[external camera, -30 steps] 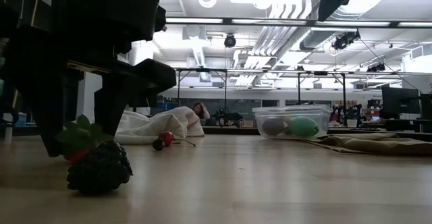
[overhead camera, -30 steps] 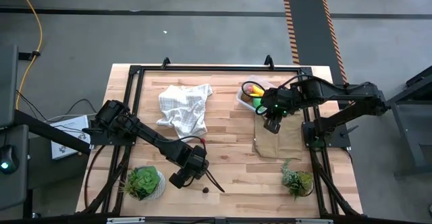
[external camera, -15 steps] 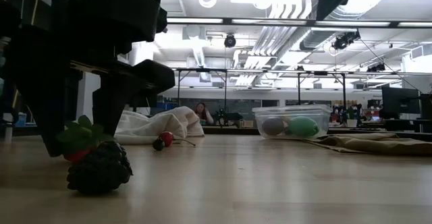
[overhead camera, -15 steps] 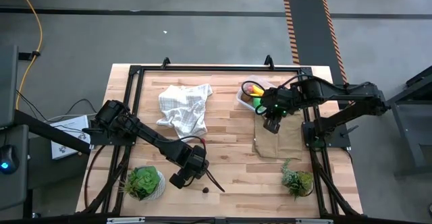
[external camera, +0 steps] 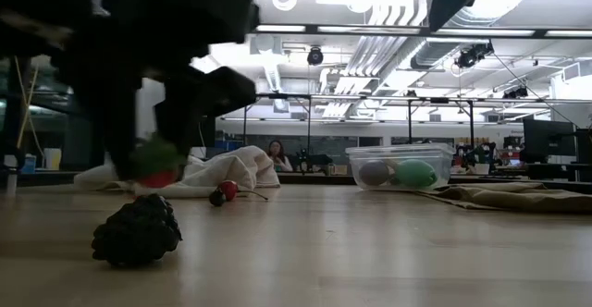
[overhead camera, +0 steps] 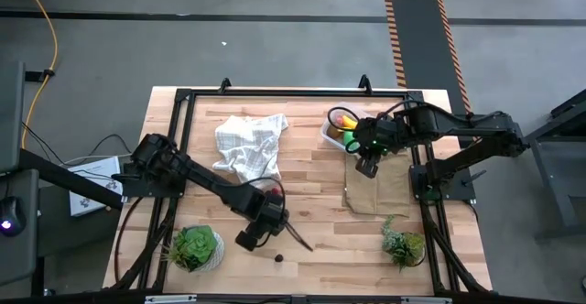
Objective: Pick and placing Produce into tupperware
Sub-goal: Put the red strawberry into the transparent bin
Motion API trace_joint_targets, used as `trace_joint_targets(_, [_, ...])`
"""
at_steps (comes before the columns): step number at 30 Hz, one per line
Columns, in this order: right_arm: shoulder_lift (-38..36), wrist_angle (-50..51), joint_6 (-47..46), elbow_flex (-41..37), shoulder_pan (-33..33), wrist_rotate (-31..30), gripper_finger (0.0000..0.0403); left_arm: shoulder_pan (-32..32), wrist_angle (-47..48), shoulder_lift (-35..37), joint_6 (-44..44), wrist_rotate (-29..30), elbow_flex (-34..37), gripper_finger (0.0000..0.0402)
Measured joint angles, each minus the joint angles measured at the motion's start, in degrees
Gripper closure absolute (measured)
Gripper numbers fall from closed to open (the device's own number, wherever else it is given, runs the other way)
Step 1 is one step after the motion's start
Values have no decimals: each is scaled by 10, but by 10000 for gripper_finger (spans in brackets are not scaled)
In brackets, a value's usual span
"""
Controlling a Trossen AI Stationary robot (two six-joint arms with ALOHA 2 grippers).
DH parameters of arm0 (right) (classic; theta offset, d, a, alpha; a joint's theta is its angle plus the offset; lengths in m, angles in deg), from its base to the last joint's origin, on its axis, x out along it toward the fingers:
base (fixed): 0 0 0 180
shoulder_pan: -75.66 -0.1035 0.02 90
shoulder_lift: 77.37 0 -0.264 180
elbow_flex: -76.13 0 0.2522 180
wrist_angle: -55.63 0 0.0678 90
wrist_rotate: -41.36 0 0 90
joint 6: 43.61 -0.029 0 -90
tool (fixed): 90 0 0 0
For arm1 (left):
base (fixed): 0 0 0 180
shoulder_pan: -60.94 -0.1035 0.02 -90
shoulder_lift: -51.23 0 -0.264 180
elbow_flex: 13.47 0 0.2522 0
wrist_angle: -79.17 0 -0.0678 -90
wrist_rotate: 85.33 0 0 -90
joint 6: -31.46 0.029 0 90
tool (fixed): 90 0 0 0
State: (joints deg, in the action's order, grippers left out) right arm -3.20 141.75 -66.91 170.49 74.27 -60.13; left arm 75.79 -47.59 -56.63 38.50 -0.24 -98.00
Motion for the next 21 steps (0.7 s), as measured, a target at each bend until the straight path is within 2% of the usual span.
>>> trace_joint_targets(8, [-5,4,-12,0,10,-73,293,-45,18,0,-1,0,-63,261])
trace_joint_targets(13, [-44,4,-8,0,39,-124,293,-76,31,0,-2,0,-124,256])
trace_joint_targets(18, [-112,-11,9,0,75,-128,293,-111,45,0,-2,0,-198,259])
trace_joint_targets(21, [-154,-32,32,0,90,-104,293,-135,45,0,-2,1,-242,259])
